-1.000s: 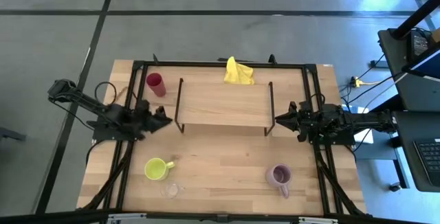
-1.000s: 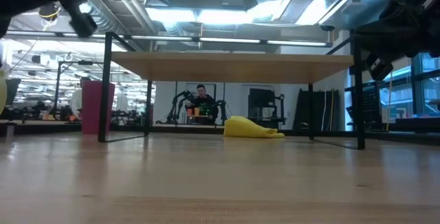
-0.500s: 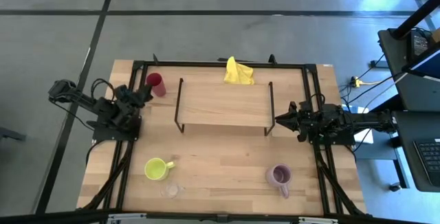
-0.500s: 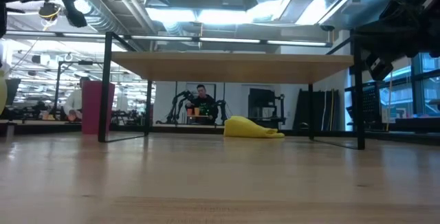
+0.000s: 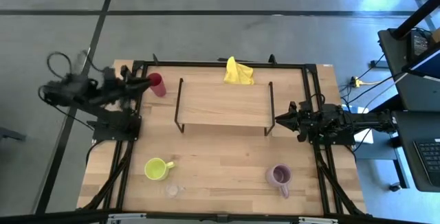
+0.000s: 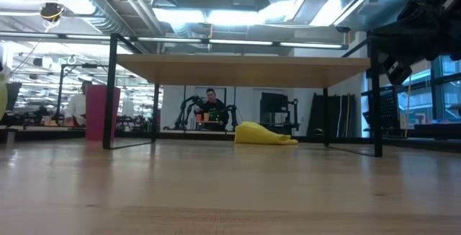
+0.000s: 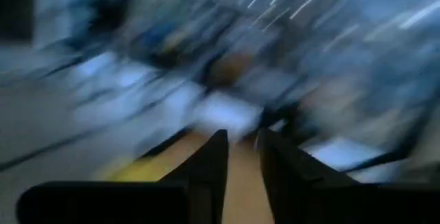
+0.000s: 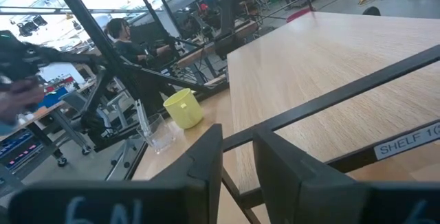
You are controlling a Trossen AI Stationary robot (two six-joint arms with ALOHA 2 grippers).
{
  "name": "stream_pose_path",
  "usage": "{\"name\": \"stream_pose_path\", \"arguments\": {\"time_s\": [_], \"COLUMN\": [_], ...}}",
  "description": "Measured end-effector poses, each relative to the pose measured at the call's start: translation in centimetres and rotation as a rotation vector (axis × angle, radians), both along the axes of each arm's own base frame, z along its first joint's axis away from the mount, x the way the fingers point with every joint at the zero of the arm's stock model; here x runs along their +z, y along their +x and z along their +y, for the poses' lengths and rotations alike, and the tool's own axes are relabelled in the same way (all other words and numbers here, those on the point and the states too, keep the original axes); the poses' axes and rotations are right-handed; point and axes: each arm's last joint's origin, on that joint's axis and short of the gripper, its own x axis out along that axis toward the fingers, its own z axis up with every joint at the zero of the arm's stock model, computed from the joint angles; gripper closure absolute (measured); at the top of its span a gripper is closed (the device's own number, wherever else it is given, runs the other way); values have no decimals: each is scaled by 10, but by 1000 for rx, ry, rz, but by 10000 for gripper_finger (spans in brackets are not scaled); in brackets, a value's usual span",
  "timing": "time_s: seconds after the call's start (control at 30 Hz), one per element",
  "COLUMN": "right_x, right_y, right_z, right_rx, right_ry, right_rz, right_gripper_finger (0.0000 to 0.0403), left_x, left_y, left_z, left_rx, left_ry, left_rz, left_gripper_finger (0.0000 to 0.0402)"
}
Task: Stack small to large cups/mugs on shelf
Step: Put the pink cup on the shelf
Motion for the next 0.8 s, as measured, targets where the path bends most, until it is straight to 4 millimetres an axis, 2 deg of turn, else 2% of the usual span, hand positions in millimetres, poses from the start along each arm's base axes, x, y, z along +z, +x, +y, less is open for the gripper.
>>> {"name": "stream_pose_path", "arguments": {"time_s": [0.07,0.17,0.33,0.5,0.57,0.7,0.8], "right_x": [0,0,0,0,0,0,0], "right_y": [0,0,0,0,0,0,0], "right_z": [0,0,0,0,0,0,0], "right_rx": [0,0,0,0,0,0,0], "right_ry": [0,0,0,0,0,0,0], "right_rz": [0,0,0,0,0,0,0], "right_gripper_finger": [318,318,318,318,318,318,318], "left_x": [2,13,10,15,9,-2,-4], "left_y": [-2,-8,-17,4,15,32,45], "left_z": [2,5,9,13,18,33,49], "left_rx": [94,115,215,226,221,282,356], "left_ry": [51,84,30,97,77,-91,-225], "left_rz": [227,407,735,882,989,1076,1008], "left_gripper_finger": [325,325,325,325,325,325,325]}}
